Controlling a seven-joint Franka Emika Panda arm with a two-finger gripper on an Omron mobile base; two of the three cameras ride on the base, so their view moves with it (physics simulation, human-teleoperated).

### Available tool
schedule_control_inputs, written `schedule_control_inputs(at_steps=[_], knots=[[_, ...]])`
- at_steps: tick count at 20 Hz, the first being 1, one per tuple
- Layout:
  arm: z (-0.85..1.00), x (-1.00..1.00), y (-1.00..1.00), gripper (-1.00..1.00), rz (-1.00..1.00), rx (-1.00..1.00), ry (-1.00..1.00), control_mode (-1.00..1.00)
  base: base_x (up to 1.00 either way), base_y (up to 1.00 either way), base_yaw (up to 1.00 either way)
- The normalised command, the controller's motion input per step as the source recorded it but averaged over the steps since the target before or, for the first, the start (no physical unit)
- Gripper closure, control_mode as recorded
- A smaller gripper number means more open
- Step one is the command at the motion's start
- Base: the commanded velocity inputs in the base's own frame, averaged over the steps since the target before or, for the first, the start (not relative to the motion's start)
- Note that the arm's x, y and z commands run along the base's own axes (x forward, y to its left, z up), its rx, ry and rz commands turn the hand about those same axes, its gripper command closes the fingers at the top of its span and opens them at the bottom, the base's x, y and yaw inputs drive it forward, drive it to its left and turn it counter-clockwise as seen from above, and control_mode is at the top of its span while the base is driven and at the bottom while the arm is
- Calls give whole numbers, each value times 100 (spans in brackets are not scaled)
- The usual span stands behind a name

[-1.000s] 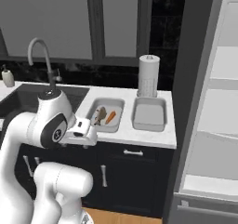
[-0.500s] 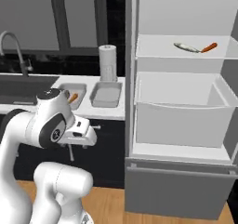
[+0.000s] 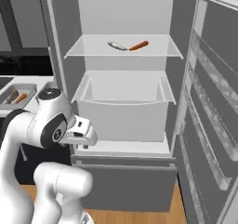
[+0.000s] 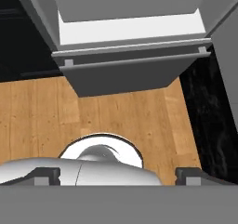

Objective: Place one carrot and one fish in each tupperware on the nearby counter, to pack two identical lunches.

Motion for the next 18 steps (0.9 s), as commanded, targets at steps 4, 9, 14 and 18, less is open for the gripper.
schedule_control_inputs(at_steps=[4,9,14,18], knots=[[0,0,0,-100,0,0,0,100,62,-31,-7],[0,0,0,-100,0,0,0,100,99,0,0],[0,0,0,-100,0,0,0,100,89,-34,0],[1,42,-32,-100,4,7,0,-100,0,0,0]])
